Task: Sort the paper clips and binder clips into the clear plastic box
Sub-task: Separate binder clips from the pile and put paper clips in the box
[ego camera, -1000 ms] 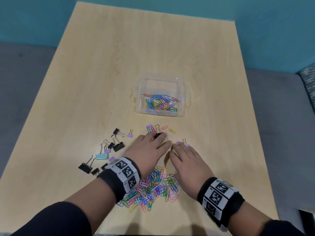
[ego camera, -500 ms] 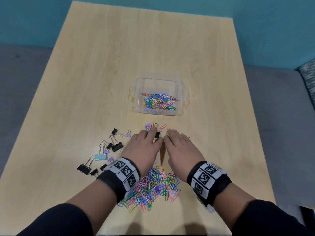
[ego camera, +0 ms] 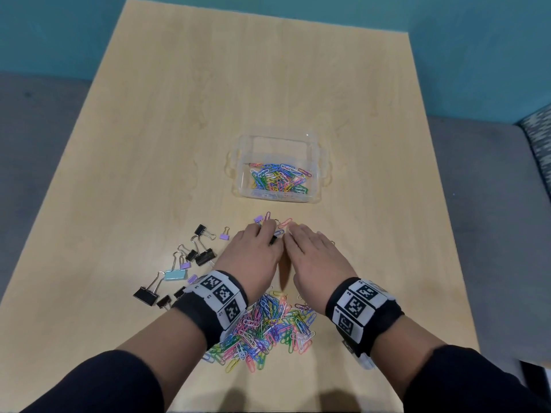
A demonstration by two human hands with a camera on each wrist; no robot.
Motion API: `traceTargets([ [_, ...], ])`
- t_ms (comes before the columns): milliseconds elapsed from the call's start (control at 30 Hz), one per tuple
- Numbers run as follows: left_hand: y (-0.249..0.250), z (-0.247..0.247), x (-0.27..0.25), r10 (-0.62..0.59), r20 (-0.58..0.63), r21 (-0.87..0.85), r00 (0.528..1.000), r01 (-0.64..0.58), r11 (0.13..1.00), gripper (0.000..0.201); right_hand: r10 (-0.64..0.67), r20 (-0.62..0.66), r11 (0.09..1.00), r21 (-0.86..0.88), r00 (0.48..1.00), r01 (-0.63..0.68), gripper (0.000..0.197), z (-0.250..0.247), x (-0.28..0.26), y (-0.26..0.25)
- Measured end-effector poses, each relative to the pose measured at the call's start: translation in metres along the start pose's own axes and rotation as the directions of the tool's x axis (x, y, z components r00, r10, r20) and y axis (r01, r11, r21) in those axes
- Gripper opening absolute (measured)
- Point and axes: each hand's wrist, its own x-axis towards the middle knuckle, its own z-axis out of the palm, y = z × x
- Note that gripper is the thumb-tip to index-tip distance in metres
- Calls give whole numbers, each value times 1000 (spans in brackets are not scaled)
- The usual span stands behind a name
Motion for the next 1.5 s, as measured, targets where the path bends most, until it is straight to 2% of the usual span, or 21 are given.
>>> traceTargets([
  [133,-6,2,-6,29,11,-30,1000,-28,999,36,-20,15,999,-31,1000,20,78,-5,6,0],
  [233,-8,-1,-9,3,-20,-59,1000,-4,998,28,-23,44,998,-65,999,25,79,-7,10,-2],
  [367,-17,-11,-18,-125,-151,-182,981,96,979,18,-23,68,994,-106,997,30,74,-12,10,-6],
  [467,-34,-13,-21,-252,-144,-173,957,226,959,16,-58,120,986,-149,991,76,71,-15,4,-17],
  [533,-44,-10,-20,-278,-94,-138,956,264,955,16,-81,132,982,-160,988,102,68,-16,1,-22],
  [667,-50,-6,-17,-224,-64,-34,972,222,974,29,-80,54,990,-116,995,86,67,-26,13,-21],
  [767,-41,-6,-16,-187,-40,48,982,188,981,39,-94,89,989,-110,992,103,71,-28,27,-18],
  [967,-32,-5,-27,-200,-16,106,980,200,974,28,-105,142,981,-147,984,126,74,-22,15,-20],
  [1067,-28,-5,-33,-193,-24,98,981,195,976,21,-102,144,987,-111,984,118,76,-17,0,-28],
  [1167,-21,-3,-40,-141,-11,58,990,141,988,22,-140,144,988,-52,980,149,80,-7,-11,-36],
  [1267,-18,5,-39,-52,-15,-3,999,52,999,39,-179,62,984,7,982,179,73,2,-19,-35],
  [1367,-19,12,-27,16,6,-48,1000,-15,999,55,-148,3,987,66,989,147,72,9,-17,-33],
  [1500,-17,5,-24,68,33,-46,997,-66,997,56,-163,20,986,33,986,162,74,25,-14,-40],
])
